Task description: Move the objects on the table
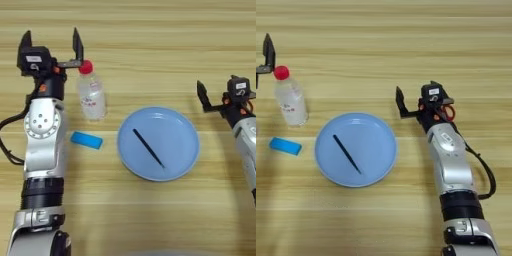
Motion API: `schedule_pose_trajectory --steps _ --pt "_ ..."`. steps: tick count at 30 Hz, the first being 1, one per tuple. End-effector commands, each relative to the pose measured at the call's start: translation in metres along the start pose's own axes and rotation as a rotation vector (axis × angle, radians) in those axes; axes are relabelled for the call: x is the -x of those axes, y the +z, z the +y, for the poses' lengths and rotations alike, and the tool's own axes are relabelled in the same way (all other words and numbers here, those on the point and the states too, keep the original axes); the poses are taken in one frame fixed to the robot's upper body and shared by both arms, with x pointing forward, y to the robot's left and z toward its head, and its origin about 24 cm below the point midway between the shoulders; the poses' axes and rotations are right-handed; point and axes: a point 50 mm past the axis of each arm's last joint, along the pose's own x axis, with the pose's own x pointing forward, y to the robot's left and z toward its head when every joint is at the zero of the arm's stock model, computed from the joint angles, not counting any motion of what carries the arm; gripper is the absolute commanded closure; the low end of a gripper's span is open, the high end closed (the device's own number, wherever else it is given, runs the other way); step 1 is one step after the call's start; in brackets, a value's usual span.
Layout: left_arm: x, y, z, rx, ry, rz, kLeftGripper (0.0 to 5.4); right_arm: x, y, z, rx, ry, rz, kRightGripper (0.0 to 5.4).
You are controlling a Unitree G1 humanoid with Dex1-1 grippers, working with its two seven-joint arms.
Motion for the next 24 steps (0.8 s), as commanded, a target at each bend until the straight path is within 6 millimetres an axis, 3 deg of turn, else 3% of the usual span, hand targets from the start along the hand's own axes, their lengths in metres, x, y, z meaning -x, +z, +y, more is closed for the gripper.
schedule_pose_trajectory --steps 1,9,24 --pt "-0.004 0.001 0.011 -0.044 0.047 0.006 0.04 0.001 -0.002 0.001 0.006 -0.002 0.018 0.00" --pt "-0.005 -0.010 0.028 -0.120 0.122 0.065 0.04 0.001 -0.002 0.001 0.004 -0.001 0.016 0.00" --pt "0.006 -0.045 0.026 -0.164 0.096 0.265 0.04 0.002 -0.001 0.001 0.006 0.002 0.012 0.00"
